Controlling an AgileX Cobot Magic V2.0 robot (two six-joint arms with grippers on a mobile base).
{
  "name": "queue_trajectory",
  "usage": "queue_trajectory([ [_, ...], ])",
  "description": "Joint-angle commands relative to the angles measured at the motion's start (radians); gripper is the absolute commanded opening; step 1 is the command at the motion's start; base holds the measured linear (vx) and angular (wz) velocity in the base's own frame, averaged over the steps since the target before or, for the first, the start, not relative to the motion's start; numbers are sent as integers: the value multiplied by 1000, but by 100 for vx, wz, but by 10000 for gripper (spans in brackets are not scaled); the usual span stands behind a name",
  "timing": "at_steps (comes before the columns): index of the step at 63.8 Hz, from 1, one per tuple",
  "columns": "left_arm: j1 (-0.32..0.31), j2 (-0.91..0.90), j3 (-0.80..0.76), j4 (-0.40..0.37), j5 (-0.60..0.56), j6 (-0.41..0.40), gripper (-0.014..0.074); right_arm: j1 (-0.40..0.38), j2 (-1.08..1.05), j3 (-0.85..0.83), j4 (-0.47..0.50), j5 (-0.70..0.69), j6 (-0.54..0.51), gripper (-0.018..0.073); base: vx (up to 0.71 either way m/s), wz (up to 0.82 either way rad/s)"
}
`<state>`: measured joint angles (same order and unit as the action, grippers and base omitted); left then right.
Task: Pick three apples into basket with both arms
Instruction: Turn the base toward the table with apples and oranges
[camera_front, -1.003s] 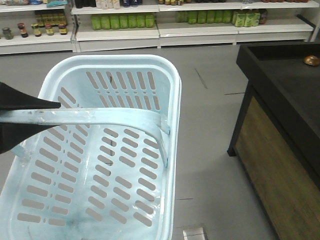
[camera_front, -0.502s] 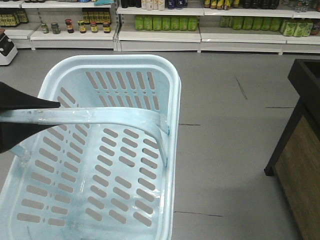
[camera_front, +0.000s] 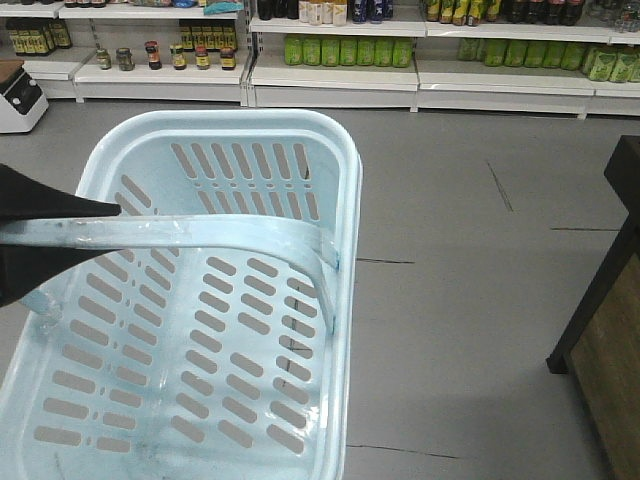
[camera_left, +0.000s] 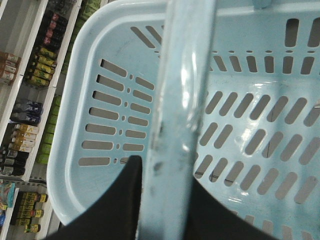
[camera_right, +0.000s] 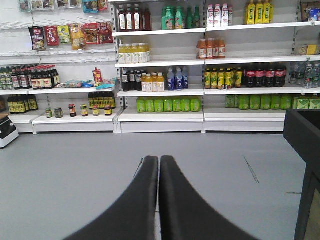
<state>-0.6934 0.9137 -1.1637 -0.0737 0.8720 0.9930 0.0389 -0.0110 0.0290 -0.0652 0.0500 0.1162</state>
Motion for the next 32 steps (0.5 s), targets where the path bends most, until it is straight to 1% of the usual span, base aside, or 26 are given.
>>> queue_trajectory([
  [1,-5,-14,-33,-15,-93,-12,-6,-8,-11,14,-6,-77,2,-9,13,-2],
  [32,-5,-14,-33,-15,-93,-12,-6,-8,-11,14,-6,-77,2,-9,14,-4],
])
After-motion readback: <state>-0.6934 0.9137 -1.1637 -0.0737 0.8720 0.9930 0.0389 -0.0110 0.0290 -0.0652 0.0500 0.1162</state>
